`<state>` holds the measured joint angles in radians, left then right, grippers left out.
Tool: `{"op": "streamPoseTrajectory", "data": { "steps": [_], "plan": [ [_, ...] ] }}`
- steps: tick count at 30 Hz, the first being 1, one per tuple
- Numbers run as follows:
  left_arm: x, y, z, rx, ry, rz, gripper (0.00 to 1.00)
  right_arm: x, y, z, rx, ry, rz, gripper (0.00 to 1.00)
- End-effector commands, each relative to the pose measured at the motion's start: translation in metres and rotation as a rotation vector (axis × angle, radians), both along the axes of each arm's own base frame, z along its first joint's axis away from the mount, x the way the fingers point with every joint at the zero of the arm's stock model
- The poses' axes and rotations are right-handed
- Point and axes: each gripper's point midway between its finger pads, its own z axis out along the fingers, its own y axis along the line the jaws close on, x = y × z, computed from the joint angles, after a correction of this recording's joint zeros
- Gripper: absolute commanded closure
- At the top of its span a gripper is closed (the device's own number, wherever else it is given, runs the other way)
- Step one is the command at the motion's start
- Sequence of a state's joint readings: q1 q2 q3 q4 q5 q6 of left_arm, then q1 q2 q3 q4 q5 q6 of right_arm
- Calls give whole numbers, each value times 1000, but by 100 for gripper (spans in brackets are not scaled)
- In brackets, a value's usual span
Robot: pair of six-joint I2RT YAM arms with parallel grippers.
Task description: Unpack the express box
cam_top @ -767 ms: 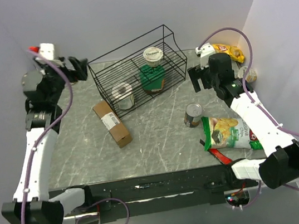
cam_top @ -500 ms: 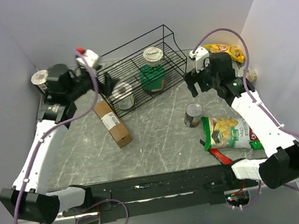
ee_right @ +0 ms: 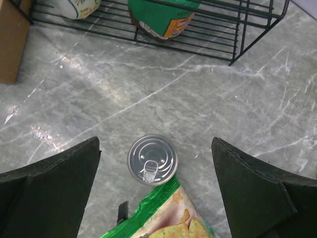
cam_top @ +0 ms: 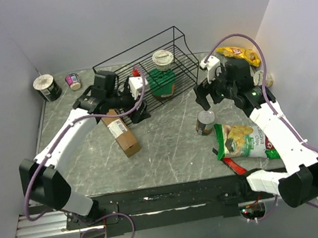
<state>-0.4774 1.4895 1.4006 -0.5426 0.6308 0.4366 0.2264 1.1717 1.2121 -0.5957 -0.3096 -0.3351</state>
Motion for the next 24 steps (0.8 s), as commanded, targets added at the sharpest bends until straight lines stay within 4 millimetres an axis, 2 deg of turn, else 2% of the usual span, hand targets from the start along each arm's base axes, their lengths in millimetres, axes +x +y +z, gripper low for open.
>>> {"op": "streamPoseTrajectory", "data": {
  "steps": [1, 2, 4, 6, 8, 9, 11, 13, 17, 19, 21, 22, 24],
  "plan": [
    [10, 11, -40, 107, 34, 42, 4, -8, 2, 3, 3, -22, 22, 0],
    [16, 14, -51, 123, 63, 57, 3, -7, 2, 1, 3, -17, 23, 0],
    [25, 16, -56, 135, 75, 79, 3, -8, 4, 2, 12, -11, 35, 0],
    [35, 21, -71, 172, 95, 103, 3, -9, 6, 3, 18, -13, 42, 0],
    [53, 33, -81, 215, 86, 168, 5, -10, 7, 1, 18, -7, 46, 0],
    [64, 35, -79, 205, 65, 209, 4, -10, 7, 0, 17, -4, 49, 0],
    [88, 53, -82, 221, 43, 314, 2, -10, 7, -2, 16, 3, 51, 0],
    [101, 59, -76, 228, 14, 326, 1, -10, 7, -5, 11, 7, 51, 0],
    [128, 79, -82, 273, -48, 390, 1, -9, 8, -13, 1, 28, 68, 0],
    [140, 85, -80, 269, -84, 425, 1, -10, 7, -28, -30, 68, 80, 0],
    [142, 88, -81, 267, -71, 422, 2, -13, 1, -41, -91, 95, 103, 2],
    [134, 84, -77, 258, -48, 388, 2, -18, -1, -47, -113, 110, 121, 8],
    [116, 66, -68, 175, 3, 313, 2, -48, -5, -70, -183, 165, 239, 14]
  ]
}}
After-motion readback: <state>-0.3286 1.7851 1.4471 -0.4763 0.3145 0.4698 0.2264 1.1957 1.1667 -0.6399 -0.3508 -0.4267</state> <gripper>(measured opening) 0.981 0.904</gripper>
